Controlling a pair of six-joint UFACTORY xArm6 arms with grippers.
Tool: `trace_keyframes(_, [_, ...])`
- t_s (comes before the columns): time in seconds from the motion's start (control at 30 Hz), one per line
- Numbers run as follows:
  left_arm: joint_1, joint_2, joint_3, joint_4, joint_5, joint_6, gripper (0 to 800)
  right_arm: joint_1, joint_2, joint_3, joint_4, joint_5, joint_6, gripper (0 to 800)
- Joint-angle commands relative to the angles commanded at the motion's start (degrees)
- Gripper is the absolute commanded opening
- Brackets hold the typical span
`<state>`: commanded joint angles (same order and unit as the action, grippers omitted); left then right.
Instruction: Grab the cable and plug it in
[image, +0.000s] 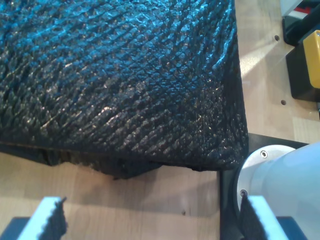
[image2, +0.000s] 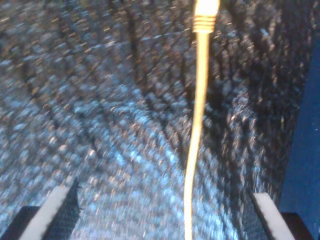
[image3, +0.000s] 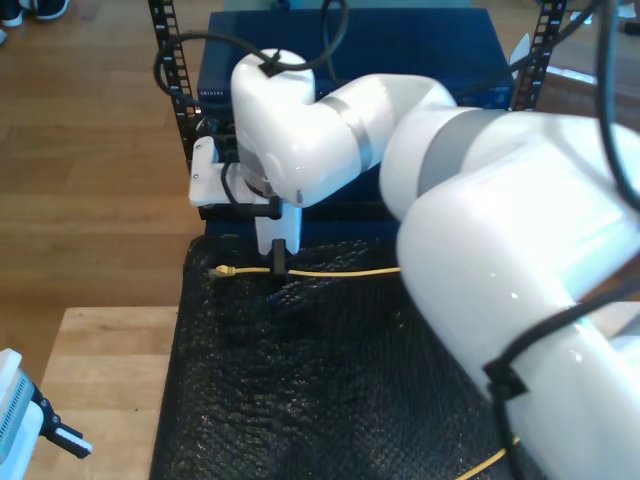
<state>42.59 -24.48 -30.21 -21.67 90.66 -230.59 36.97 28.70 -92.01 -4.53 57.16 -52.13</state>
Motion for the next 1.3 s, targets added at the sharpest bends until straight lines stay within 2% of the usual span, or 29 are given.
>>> trace_keyframes(0.23, [0.0,0.0,0.09,0.0,0.18,-0.09,800,1.58,7.47,-7.03,-0.09,-0.79,-0.18,742])
trace_keyframes(0.53, [0.0,0.0,0.09,0.09,0.35,-0.09,800,2.11,11.96,-11.52,0.0,-0.79,-0.18,634])
trace_keyframes(0.73, [0.0,0.0,0.18,0.09,0.35,-0.09,800,2.11,12.4,-11.96,-0.09,-1.05,0.79,493])
trace_keyframes(0.93, [0.0,0.0,0.18,0.09,0.35,-0.09,800,2.11,12.66,-11.87,-0.09,-1.14,0.79,438])
trace_keyframes(1.07, [0.0,0.0,0.18,0.09,0.35,-0.09,800,2.02,12.92,-11.87,-0.09,-1.23,0.97,346])
trace_keyframes(1.3, [0.0,0.0,0.18,0.09,0.35,-0.09,800,2.02,12.92,-11.96,-0.26,-1.49,1.41,256])
